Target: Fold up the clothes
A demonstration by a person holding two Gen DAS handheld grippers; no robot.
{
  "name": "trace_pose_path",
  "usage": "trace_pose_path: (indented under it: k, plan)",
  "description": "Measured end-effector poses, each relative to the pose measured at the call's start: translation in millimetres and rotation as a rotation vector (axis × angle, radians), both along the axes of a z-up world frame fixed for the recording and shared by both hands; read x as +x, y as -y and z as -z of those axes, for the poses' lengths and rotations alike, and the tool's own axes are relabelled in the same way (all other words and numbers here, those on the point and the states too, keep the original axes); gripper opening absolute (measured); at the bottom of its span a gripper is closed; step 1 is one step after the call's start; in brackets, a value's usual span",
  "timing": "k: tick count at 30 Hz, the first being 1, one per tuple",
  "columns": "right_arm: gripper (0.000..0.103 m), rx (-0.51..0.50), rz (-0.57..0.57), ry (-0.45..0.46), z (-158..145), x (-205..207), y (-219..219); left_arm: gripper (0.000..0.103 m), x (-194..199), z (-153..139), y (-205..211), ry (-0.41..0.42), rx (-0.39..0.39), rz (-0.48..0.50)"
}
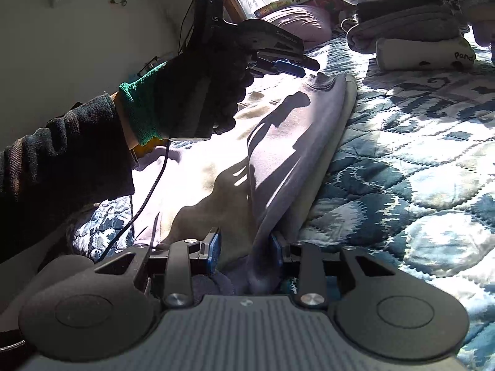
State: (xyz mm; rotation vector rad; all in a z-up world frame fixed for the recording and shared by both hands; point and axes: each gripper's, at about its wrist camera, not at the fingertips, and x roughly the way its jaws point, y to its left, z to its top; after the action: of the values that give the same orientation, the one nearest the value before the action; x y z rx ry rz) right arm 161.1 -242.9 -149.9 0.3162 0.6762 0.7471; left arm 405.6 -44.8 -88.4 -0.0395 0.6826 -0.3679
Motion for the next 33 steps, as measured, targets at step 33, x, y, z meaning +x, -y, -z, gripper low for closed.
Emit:
trace_pose_path:
  k: [33]
  plan:
    - [0.014, -0.313, 0.037, 0.219, -8.0, 0.8, -47.7, 0.024, -96.6, 34.9, -18.0, -0.045, 0.043, -0.049]
